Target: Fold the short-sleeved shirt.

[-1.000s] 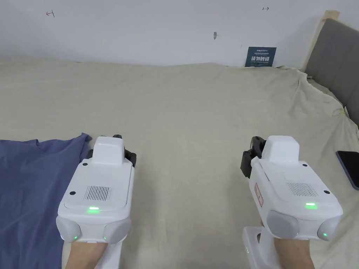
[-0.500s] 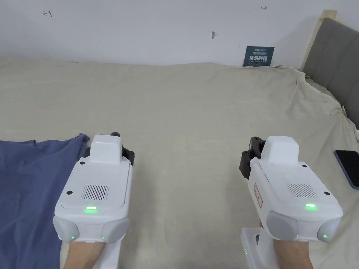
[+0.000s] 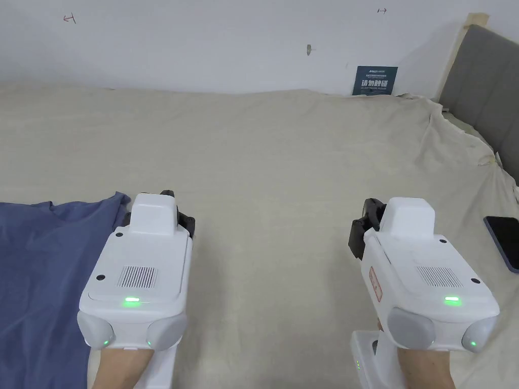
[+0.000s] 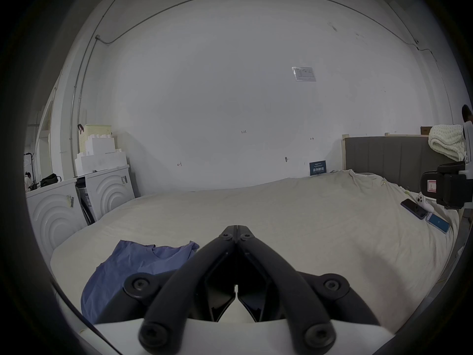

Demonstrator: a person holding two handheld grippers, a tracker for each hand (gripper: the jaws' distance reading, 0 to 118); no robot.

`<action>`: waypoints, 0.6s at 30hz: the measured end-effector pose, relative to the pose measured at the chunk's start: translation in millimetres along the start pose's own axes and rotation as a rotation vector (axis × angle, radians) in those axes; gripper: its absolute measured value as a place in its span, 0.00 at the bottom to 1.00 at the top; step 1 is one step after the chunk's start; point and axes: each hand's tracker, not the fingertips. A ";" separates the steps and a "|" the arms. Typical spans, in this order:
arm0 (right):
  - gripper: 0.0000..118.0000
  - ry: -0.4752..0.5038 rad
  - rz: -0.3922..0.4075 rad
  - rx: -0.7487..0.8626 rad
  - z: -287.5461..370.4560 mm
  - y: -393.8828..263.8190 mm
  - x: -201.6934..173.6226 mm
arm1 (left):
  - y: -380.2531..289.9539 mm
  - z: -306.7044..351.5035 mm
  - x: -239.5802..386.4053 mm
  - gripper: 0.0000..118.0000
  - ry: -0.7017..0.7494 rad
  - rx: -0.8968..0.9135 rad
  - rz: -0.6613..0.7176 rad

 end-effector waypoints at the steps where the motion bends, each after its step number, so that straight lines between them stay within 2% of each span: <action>1: 0.00 0.000 0.000 0.000 -0.2 0.1 0.2 | 0.2 -0.1 0.2 0.00 0.001 0.001 0.000; 18: 0.00 -0.002 0.018 -0.004 -1.4 0.1 0.9 | 0.2 -1.6 1.4 0.00 -0.002 0.001 0.009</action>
